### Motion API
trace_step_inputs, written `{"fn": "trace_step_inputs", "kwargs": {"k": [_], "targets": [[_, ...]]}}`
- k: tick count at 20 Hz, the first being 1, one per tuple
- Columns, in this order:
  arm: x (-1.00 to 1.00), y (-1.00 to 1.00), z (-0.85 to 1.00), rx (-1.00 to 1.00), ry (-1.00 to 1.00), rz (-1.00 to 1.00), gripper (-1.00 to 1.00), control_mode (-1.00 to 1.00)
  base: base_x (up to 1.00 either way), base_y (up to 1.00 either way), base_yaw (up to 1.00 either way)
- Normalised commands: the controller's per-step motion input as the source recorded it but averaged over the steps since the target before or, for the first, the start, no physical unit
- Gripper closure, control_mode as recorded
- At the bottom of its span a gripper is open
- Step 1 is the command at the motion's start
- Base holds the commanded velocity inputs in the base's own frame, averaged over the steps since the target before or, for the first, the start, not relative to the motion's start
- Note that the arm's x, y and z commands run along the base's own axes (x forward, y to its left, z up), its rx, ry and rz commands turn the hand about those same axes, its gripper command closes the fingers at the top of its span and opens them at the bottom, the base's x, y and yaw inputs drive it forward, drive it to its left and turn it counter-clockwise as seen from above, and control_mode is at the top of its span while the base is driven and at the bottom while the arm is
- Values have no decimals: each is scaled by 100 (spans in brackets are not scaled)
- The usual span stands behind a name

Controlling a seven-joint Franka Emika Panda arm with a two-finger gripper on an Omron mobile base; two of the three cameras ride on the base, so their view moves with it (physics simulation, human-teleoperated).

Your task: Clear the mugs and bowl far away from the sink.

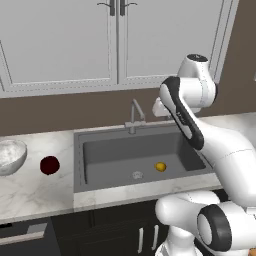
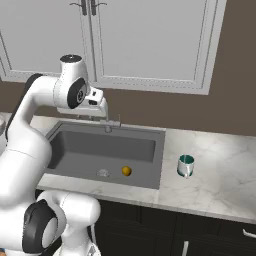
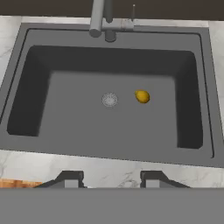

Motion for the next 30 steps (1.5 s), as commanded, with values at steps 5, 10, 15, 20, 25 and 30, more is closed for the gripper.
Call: {"fn": "trace_step_inputs", "kwargs": {"k": [5, 10, 15, 20, 25, 30], "targets": [[-32, -43, 0, 7, -3, -1, -100, -100, 0, 0, 0], [-38, -100, -7, 15, 0, -7, -100, -100, 0, 0, 0], [-37, -100, -35, 6, -7, -2, -100, -100, 0, 0, 0], [-5, -100, -68, -13, 13, 0, -100, -100, 0, 0, 0], [0, -100, -48, -21, 25, 0, -100, -100, 0, 0, 0], [0, -99, -10, -11, 25, -2, -100, -100, 0, 0, 0]]}}
